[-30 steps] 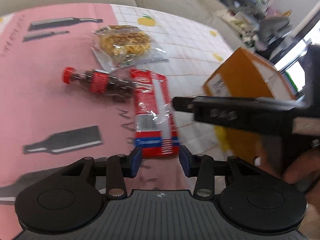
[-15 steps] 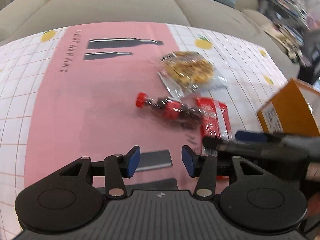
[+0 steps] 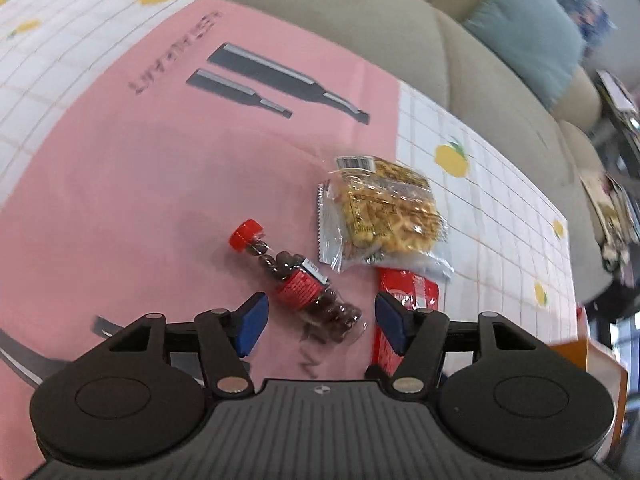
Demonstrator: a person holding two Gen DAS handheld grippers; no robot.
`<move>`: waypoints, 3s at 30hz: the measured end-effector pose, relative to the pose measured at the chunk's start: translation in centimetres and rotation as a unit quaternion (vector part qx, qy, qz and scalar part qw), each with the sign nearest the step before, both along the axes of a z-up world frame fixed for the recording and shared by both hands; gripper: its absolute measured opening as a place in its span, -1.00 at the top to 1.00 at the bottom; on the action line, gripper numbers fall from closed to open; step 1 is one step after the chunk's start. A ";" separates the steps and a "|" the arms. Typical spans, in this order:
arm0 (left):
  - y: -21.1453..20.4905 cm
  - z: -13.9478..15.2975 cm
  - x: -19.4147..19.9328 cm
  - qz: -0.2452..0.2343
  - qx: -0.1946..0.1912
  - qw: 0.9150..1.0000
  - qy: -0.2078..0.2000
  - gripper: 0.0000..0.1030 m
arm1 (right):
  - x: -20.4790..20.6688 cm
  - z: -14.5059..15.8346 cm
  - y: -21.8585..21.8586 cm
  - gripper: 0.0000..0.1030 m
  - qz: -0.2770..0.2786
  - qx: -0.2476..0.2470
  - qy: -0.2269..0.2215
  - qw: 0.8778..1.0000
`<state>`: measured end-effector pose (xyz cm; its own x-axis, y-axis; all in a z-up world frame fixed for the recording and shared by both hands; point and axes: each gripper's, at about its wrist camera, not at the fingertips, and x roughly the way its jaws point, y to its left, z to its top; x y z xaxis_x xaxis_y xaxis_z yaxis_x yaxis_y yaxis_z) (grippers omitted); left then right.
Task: Organize snacks
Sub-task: 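Grasp the cola-bottle candy with left tool while right tool grasps red sausage pack, then carry the cola bottle and red sausage pack over the box, then lower the bottle and sausage pack into the box and open both tools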
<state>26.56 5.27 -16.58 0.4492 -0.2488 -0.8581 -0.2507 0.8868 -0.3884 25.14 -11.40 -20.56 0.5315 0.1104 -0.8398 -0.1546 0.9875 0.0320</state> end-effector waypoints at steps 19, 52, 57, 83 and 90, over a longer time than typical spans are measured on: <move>-0.5 -0.5 -1.5 -0.075 0.148 0.986 0.024 0.37 | -0.6 -0.2 0.3 0.12 0.006 -0.012 -0.006 1.000; 2.1 3.6 -14.2 -0.057 0.043 0.997 -0.002 0.39 | -11.5 5.0 -0.6 0.44 0.015 0.074 0.020 0.997; 0.7 7.3 -14.7 -0.067 0.017 0.997 -0.032 0.39 | -13.0 8.4 -1.7 0.44 0.018 0.079 -0.019 0.996; -27.2 7.5 -8.3 -0.329 -0.005 0.944 0.012 0.39 | -13.2 10.3 -29.5 0.43 -0.147 0.048 0.015 0.988; -30.5 4.1 -7.7 -0.344 0.059 0.935 0.061 0.39 | -11.4 7.5 -29.9 0.42 -0.148 0.037 0.058 0.987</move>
<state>18.84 -25.27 -12.45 0.1144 -0.3439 -0.9320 0.3592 0.8890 -0.2840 13.70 -41.29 -13.06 0.4509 0.0284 -0.8921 0.1488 0.9831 0.1066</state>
